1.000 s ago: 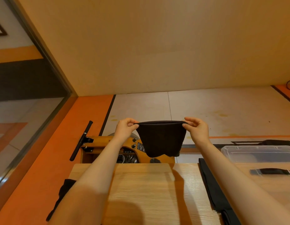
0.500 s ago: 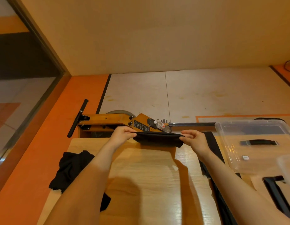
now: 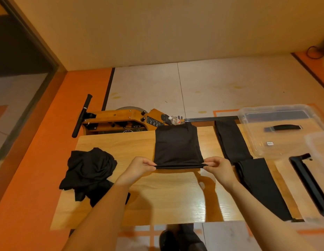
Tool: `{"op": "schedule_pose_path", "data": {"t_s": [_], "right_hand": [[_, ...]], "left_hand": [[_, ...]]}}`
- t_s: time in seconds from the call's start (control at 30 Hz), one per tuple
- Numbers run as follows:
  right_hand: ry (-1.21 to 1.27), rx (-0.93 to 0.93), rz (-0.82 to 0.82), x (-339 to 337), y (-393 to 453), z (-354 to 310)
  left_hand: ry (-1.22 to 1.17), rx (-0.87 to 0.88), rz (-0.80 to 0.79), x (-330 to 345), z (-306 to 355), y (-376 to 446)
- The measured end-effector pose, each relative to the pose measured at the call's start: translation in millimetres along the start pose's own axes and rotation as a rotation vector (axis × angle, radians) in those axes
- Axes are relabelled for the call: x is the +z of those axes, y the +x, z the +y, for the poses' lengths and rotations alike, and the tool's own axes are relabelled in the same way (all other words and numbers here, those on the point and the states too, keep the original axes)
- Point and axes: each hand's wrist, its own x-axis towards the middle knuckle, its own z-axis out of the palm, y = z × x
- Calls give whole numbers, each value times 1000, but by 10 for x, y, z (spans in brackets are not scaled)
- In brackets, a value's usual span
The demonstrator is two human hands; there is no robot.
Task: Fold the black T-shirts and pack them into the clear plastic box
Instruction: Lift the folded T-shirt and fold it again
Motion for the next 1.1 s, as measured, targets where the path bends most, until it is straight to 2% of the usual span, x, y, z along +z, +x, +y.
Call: {"op": "schedule_pose_path", "data": {"t_s": [0.23, 0.37, 0.53, 0.67, 0.83, 0.93, 1.1], "right_hand": [[-378, -47, -17, 208, -285, 411], [-654, -120, -70, 286, -495, 669], [-830, -161, -167, 349, -757, 921], [-759, -128, -125, 399, -851, 1010], [-514, -48, 109, 427, -625, 838], [-427, -16, 187, 454, -382, 706], [-362, 0, 239, 501, 15, 514]], "left_hand": [[45, -41, -65, 239, -454, -125], [125, -76, -95, 409, -629, -214], [266, -90, -142, 592, -829, -308], [309, -86, -175, 660, -879, -308], [342, -17, 57, 638, -716, -153], [659, 97, 156, 601, -577, -11], [990, 118, 78, 616, -469, 233]]}}
